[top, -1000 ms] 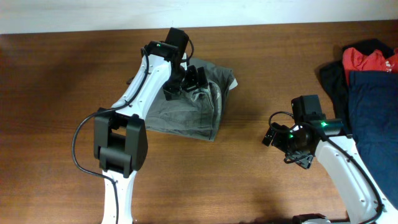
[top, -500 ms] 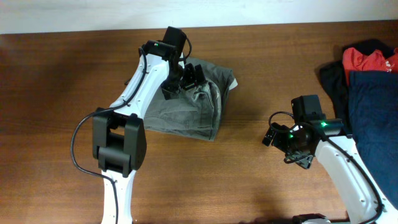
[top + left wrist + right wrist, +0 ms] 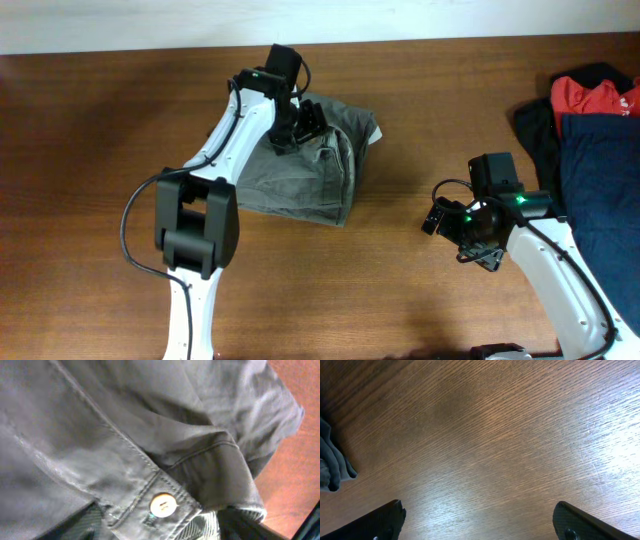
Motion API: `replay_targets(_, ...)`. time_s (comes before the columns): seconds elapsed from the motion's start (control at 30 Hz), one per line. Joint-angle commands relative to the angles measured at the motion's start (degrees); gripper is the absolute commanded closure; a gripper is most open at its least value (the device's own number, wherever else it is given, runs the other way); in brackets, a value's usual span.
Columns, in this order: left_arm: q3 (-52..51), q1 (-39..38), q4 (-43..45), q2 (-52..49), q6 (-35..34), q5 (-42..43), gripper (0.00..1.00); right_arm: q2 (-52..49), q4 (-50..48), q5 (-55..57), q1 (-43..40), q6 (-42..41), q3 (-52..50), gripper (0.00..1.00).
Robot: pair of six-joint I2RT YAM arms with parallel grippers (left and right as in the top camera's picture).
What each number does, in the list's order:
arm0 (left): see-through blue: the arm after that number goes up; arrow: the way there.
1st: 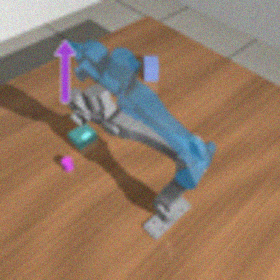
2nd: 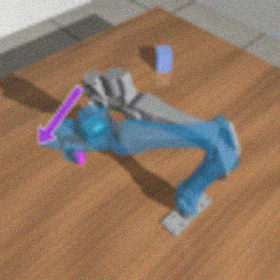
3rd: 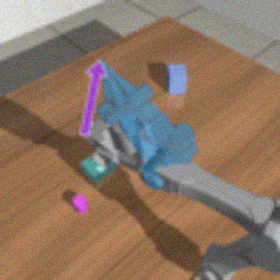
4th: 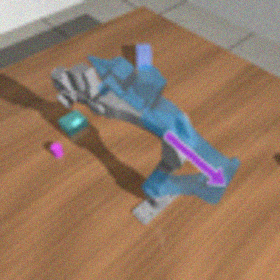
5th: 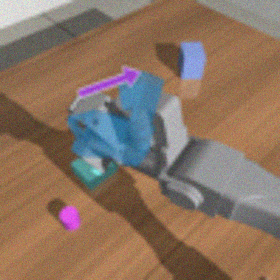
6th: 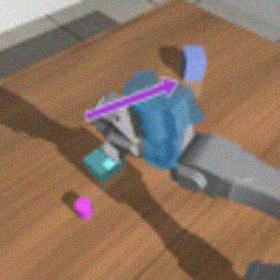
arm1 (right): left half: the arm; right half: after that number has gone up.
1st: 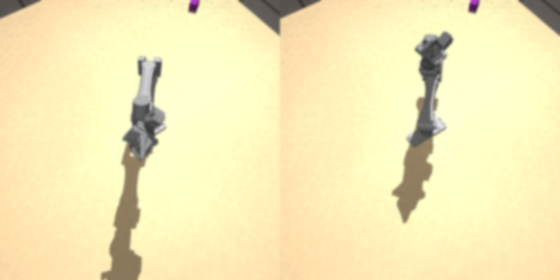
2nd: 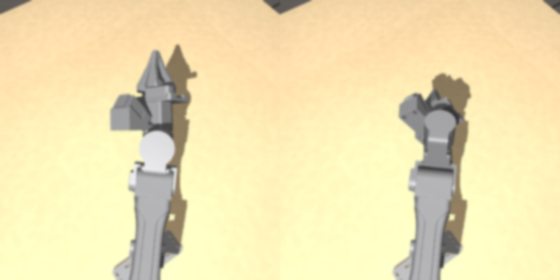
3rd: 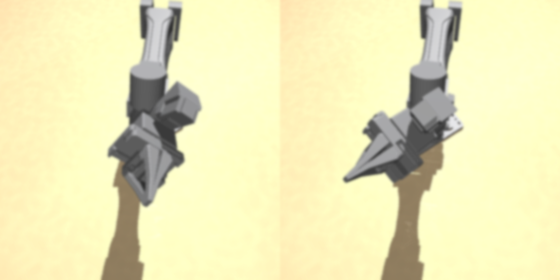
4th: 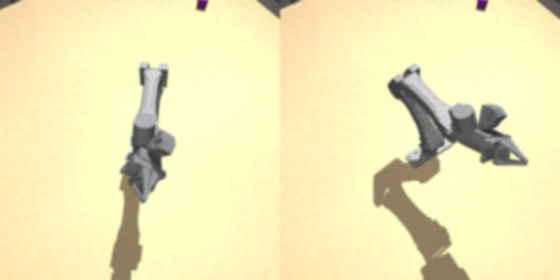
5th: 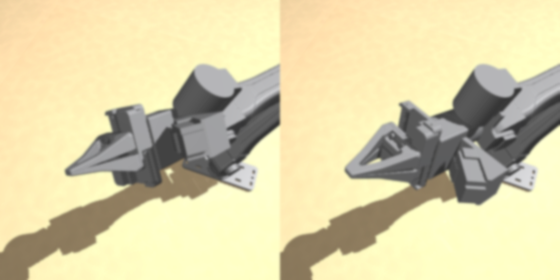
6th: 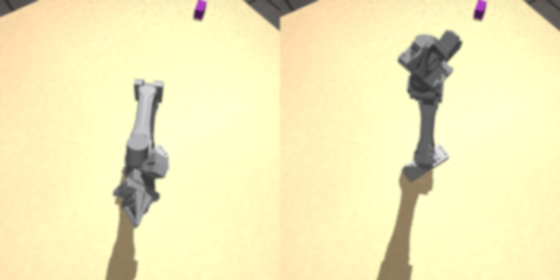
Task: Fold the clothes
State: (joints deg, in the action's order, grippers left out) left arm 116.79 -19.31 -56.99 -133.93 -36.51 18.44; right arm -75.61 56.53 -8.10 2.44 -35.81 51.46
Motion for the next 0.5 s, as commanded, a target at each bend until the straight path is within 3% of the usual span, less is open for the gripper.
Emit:
replay_targets(0.0, 0.26, 0.2, 2.54, -0.68, -0.31, 3.1, 0.5, -0.02, -0.07, -0.31, -0.22, -0.26, -0.17, 0.01)
replay_targets(0.2, 0.26, 0.2, 5.27, -0.63, -0.31, 7.19, 0.72, -0.02, -0.07, -0.31, -0.22, -0.26, -0.17, 0.01)
replay_targets(0.47, 0.55, -0.2, 10.97, -0.61, 1.01, 12.04, 0.72, -0.02, -0.07, -0.31, -0.22, -0.26, -0.17, 0.01)
